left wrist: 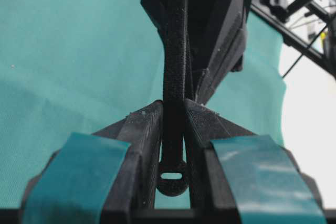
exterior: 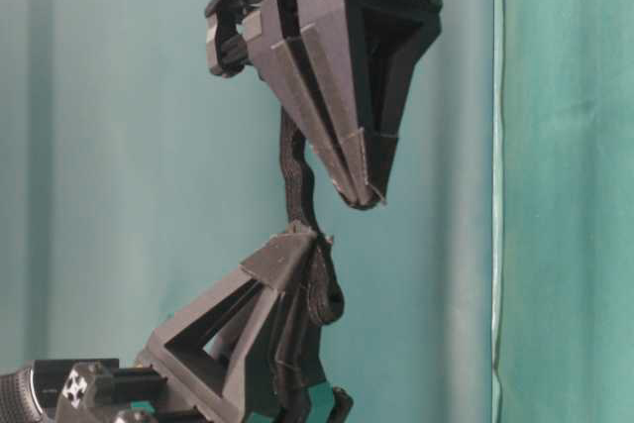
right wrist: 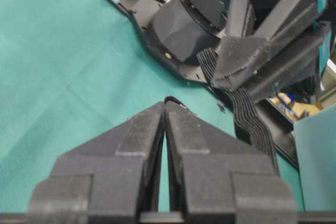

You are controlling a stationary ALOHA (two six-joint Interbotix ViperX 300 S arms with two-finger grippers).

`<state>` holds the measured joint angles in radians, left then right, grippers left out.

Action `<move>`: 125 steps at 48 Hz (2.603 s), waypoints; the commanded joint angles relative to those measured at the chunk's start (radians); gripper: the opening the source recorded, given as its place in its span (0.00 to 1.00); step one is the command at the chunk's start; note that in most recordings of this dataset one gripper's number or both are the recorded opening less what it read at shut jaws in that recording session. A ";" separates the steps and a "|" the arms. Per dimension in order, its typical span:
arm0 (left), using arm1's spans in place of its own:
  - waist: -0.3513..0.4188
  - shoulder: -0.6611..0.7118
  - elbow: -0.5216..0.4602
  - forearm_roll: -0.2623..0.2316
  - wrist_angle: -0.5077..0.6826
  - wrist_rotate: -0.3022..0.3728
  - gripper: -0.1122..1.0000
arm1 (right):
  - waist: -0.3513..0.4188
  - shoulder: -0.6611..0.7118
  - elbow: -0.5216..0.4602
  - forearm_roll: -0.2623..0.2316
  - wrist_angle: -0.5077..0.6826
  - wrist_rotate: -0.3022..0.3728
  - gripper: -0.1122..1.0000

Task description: Peel off the Velcro with your right arm.

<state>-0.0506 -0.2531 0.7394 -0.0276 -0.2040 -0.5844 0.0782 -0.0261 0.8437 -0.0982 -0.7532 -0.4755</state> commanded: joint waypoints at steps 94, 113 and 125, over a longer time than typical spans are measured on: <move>-0.005 -0.014 -0.006 -0.002 -0.023 0.000 0.19 | 0.041 0.032 -0.061 -0.002 0.046 0.000 0.01; -0.005 -0.014 -0.006 -0.002 -0.025 0.000 0.19 | 0.041 0.020 -0.058 -0.002 0.049 0.002 0.34; -0.005 -0.014 -0.002 -0.002 -0.025 0.000 0.19 | 0.041 -0.025 -0.026 -0.002 0.048 0.002 0.50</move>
<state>-0.0568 -0.2531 0.7455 -0.0276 -0.2224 -0.5829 0.1150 -0.0031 0.8145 -0.0997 -0.6995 -0.4725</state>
